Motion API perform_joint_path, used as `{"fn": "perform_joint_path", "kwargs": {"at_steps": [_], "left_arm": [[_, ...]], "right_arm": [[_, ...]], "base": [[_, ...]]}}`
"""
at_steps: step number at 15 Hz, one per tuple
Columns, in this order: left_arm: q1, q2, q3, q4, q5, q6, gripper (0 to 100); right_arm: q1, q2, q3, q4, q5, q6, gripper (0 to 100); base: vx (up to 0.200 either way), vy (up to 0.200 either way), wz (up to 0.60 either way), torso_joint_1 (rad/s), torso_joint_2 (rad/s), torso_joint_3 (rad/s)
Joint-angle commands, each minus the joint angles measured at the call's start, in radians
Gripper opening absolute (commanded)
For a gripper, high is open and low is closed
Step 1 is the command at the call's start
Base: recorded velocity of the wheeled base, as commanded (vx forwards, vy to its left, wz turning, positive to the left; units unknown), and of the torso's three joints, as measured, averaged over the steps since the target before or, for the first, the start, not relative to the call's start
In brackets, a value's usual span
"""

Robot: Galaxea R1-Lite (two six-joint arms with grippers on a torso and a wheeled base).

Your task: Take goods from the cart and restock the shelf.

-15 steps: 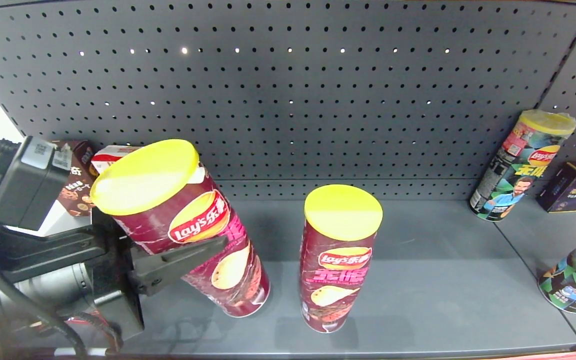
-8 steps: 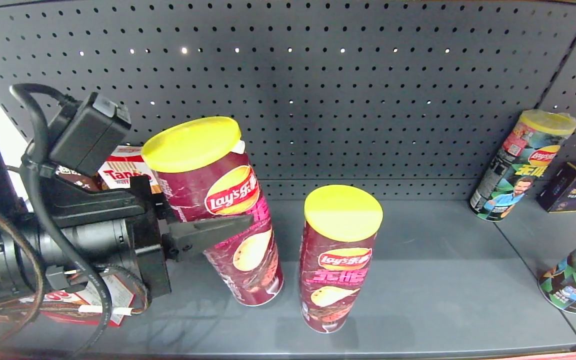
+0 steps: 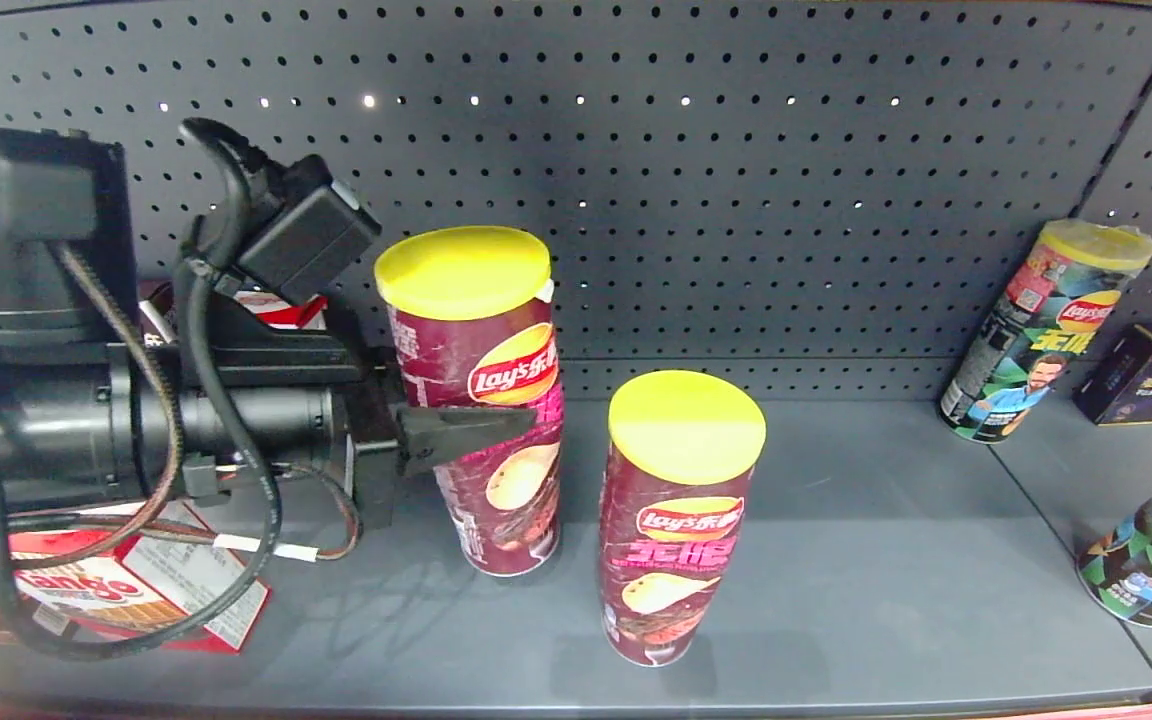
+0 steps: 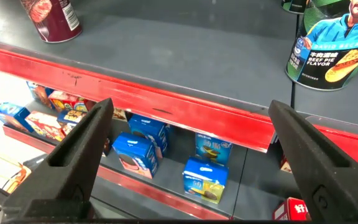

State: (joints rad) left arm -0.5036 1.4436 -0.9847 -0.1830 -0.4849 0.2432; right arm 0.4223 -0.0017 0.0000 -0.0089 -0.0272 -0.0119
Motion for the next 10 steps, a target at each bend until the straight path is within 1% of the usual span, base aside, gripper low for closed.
{"fn": "perform_joint_path", "kwargs": {"at_steps": [1, 2, 4, 5, 7, 8, 10], "left_arm": [[0.004, 0.069, -0.040, 0.000, 0.000, 0.011, 0], [0.007, 0.104, -0.058, -0.004, -0.004, 0.013, 0], [0.008, 0.146, -0.081, -0.007, -0.008, 0.005, 0], [0.014, 0.176, -0.109, -0.010, -0.017, 0.005, 0], [0.022, 0.227, -0.163, -0.012, -0.017, 0.005, 0], [0.025, 0.278, -0.224, -0.012, -0.017, 0.008, 0], [0.036, 0.331, -0.287, -0.020, -0.017, 0.011, 0]], "right_arm": [[0.001, 0.002, 0.000, 0.000, 0.000, 0.000, 100], [0.001, 0.002, 0.000, 0.000, 0.000, 0.000, 100], [0.001, 0.002, 0.000, 0.000, 0.000, 0.000, 100], [0.001, 0.002, 0.000, 0.000, 0.000, 0.000, 100], [0.001, 0.002, 0.000, 0.000, 0.000, 0.000, 100], [0.001, 0.002, 0.000, 0.000, 0.000, 0.000, 100], [0.001, 0.002, 0.000, 0.000, 0.000, 0.000, 100]], "base": [[0.000, 0.000, 0.00, 0.000, 0.00, 0.000], [0.000, 0.000, 0.00, 0.000, 0.00, 0.000], [0.000, 0.000, 0.00, 0.000, 0.00, 0.000], [0.000, 0.000, 0.00, 0.000, 0.00, 0.000], [0.000, 0.000, 0.00, 0.000, 0.00, 0.000], [0.000, 0.000, 0.00, 0.000, 0.00, 0.000], [0.000, 0.000, 0.00, 0.000, 0.00, 0.000]]}}
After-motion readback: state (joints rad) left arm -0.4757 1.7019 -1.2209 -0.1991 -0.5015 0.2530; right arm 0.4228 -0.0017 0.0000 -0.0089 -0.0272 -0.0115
